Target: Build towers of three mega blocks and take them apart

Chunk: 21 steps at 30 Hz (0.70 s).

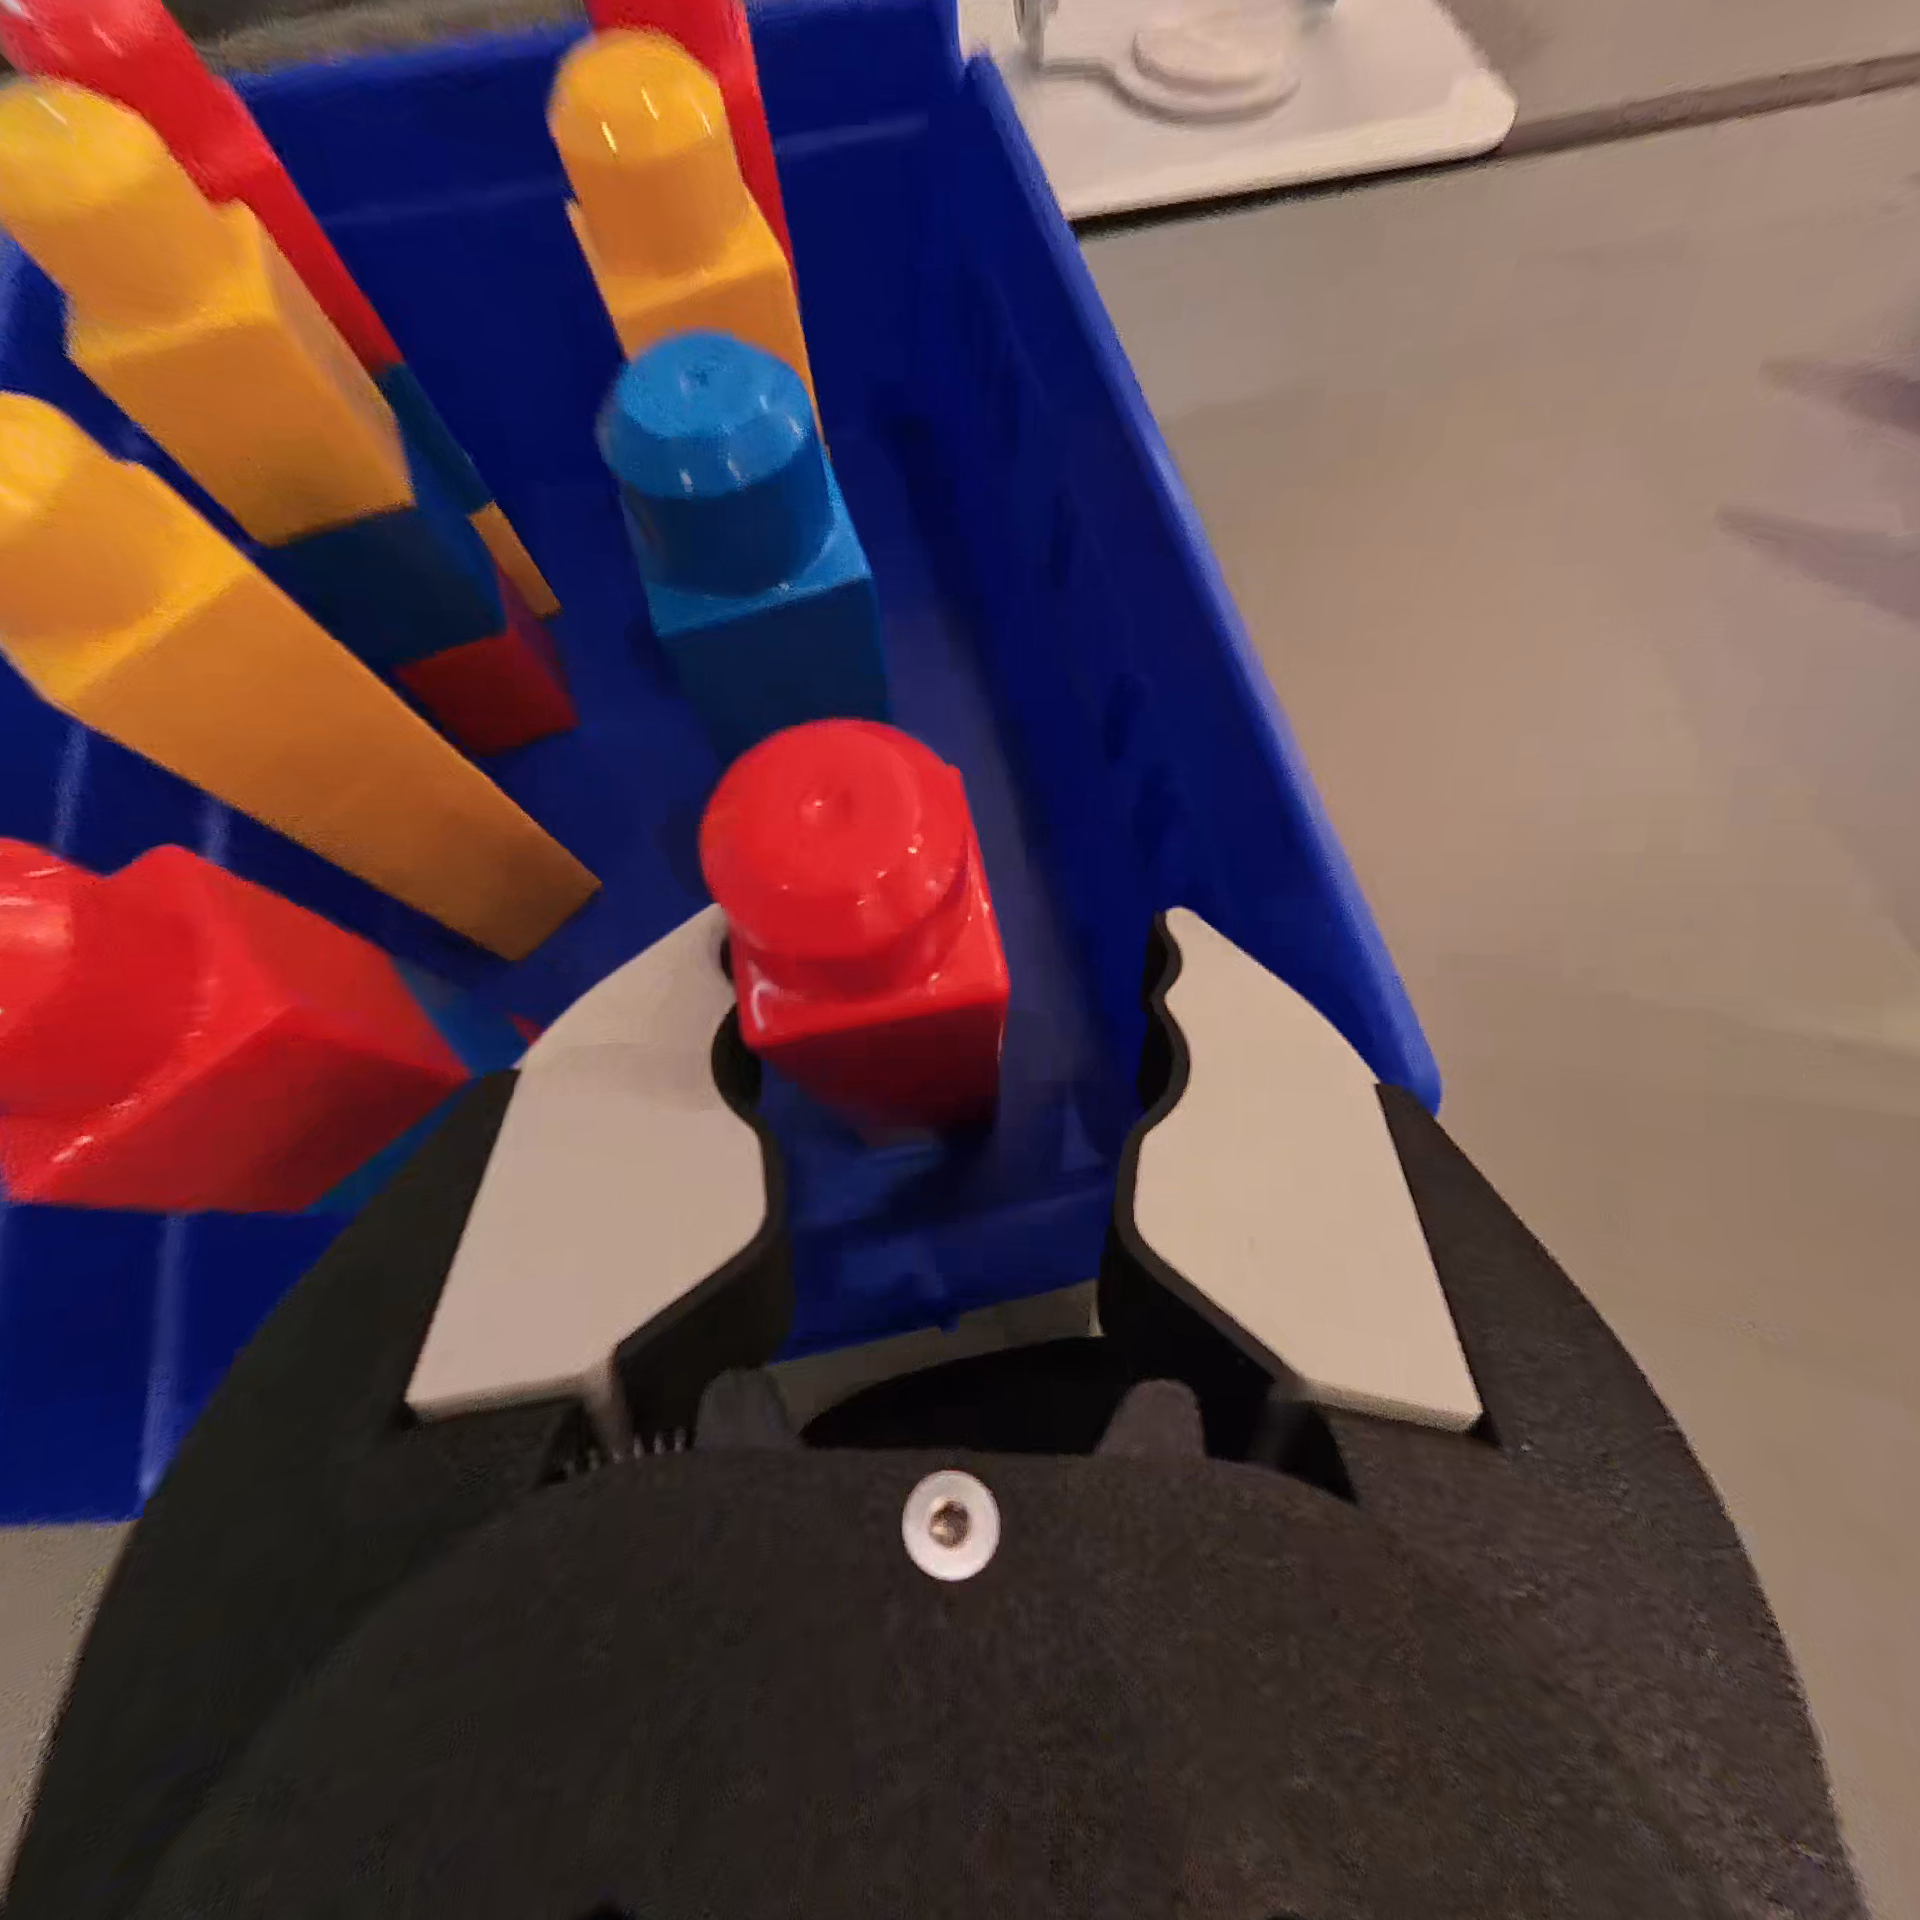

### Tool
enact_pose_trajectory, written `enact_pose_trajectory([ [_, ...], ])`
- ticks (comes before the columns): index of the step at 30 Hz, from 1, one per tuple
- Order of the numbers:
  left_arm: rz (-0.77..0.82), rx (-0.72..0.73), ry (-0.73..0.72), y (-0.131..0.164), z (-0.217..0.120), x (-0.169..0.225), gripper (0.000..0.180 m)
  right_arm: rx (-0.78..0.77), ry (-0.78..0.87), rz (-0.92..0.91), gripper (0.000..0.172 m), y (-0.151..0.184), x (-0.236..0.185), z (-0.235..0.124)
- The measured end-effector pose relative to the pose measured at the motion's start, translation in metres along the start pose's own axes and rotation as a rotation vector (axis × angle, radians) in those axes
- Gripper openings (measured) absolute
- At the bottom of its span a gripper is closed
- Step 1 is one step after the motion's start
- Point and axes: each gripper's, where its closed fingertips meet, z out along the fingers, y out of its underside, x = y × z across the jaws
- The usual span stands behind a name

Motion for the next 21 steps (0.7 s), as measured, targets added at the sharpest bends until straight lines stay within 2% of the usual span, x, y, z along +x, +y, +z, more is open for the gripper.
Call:
enact_pose_trajectory([
  [2, 0.005, -0.065, -0.021, 0.007, 0.008, -0.004, 0.060, 0.011, -0.002, -0.007, 0.062, 0.001, 0.000, 0.001],
  [4, -0.011, -0.064, 0.008, 0.007, 0.010, -0.003, 0.043, 0.001, -0.010, -0.014, 0.061, 0.002, -0.002, 0.001],
  [7, 0.015, -0.058, 0.021, 0.008, 0.005, -0.003, 0.042, 0.002, -0.017, -0.026, 0.059, 0.002, -0.005, 0.004],
  [9, 0.051, -0.020, 0.002, 0.000, -0.012, -0.005, 0.043, -0.011, -0.033, -0.024, 0.059, 0.005, -0.009, 0.008],
  [13, 0.098, 0.188, 0.093, -0.068, -0.084, 0.016, 0.042, 0.001, -0.105, -0.042, 0.057, 0.003, -0.035, 0.021],
  [15, 0.164, 0.284, 0.207, -0.109, -0.119, 0.043, 0.042, 0.042, -0.247, -0.053, 0.057, -0.004, -0.071, 0.028],
  [19, 0.312, 0.404, 0.577, -0.171, -0.158, 0.127, 0.042, 0.160, -0.669, -0.009, 0.068, -0.021, -0.159, 0.018],
  [21, 0.367, 0.411, 0.774, -0.188, -0.166, 0.167, 0.042, 0.199, -0.771, 0.010, 0.074, -0.027, -0.177, 0.010],
])
